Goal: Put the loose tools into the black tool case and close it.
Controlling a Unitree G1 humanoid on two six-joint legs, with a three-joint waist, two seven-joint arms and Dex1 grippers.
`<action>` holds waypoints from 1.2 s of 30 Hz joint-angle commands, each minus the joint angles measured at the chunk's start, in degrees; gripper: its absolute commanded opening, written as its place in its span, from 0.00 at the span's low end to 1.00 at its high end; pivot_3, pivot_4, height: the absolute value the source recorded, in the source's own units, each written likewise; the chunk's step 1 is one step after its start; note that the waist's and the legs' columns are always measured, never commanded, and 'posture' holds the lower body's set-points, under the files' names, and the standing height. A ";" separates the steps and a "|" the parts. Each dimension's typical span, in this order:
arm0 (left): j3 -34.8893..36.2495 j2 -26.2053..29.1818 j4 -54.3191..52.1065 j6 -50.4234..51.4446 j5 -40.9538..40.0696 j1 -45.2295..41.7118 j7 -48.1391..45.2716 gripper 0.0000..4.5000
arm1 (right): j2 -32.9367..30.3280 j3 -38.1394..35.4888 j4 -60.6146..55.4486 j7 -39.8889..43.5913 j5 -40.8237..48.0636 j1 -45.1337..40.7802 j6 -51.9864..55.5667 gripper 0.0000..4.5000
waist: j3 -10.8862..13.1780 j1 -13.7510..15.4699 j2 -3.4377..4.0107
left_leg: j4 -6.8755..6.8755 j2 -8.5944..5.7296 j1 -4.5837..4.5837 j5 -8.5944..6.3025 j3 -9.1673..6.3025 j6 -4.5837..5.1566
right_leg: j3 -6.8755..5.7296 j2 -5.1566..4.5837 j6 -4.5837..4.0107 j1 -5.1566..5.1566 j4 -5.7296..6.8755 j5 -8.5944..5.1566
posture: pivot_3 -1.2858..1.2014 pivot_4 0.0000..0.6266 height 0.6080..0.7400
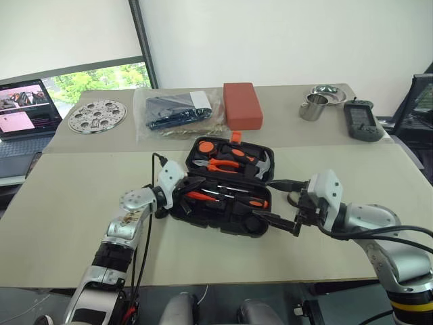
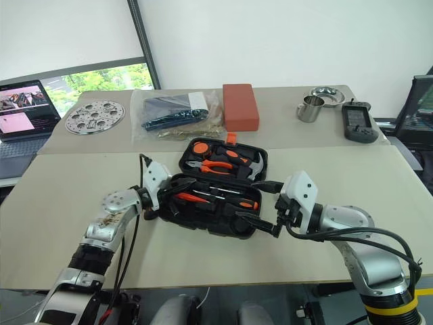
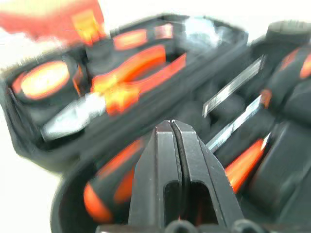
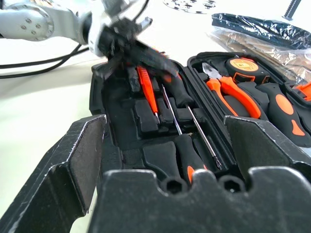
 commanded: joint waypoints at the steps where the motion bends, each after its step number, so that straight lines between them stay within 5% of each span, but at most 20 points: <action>1: 4.72 0.99 -8.32 4.00 -4.07 1.50 2.92 0.01 | 0.55 -0.89 -0.51 0.18 0.70 -1.04 -1.74 1.00 | 0.00 0.02 0.00 | 0.00 0.00 0.01 0.00 -0.01 0.00 | 0.00 0.00 0.00 0.00 0.00 0.00 | 0.52 0.24 1.00; 7: 11.08 2.55 -19.84 16.67 -7.29 7.01 12.03 0.01 | 1.42 -1.67 -0.06 0.20 2.08 -1.17 -1.23 1.00 | 0.03 -0.17 -0.05 | -0.04 0.04 0.10 0.00 -0.03 0.00 | 0.00 -0.02 0.00 0.03 0.00 0.00 | 0.52 0.24 1.00; 11: 12.64 4.82 -26.02 21.78 -12.04 10.29 10.05 0.01 | 1.13 -2.38 1.13 0.61 1.75 -0.69 -1.71 1.00 | 0.10 0.07 -0.17 | -0.04 0.04 0.10 0.00 -0.05 -0.01 | -0.02 -0.06 0.00 0.03 0.00 0.00 | 0.52 0.24 1.00; 15: 13.90 10.48 -28.56 23.96 -15.47 11.80 4.54 0.22 | 0.24 -4.07 5.16 0.47 -0.32 -0.52 -3.48 1.00 | 0.14 0.05 -0.23 | -0.05 0.03 0.11 0.01 -0.05 -0.03 | -0.04 -0.15 0.00 0.05 -0.03 0.00 | 0.52 0.24 1.00; 21: 14.57 16.08 -27.66 24.22 -18.89 13.19 -2.19 0.71 | -0.59 -3.66 7.22 1.55 -1.41 -0.86 -4.86 1.00 | 0.16 -0.14 -0.21 | -0.16 0.05 0.20 0.02 -0.01 -0.05 | -0.04 -0.16 0.00 0.04 -0.06 -0.01 | 0.52 0.24 1.00; 33: 14.75 28.04 -21.62 23.89 -20.63 10.45 -15.86 0.71 | -3.38 -2.31 13.57 1.29 -7.68 -3.02 -5.43 1.00 | 0.21 -0.27 -0.22 | -0.22 0.07 0.20 0.02 0.06 -0.05 | -0.08 -0.25 -0.01 -0.01 -0.14 -0.01 | 0.52 0.24 1.00; 36: 13.39 29.65 -20.01 21.88 -18.14 10.31 -17.34 0.95 | -2.71 -2.58 12.85 1.19 -7.35 -2.81 -4.74 1.00 | 0.22 -0.28 -0.21 | -0.27 0.07 0.20 0.02 0.09 -0.05 | -0.07 -0.26 -0.01 -0.04 -0.16 -0.01 | 0.52 0.24 1.00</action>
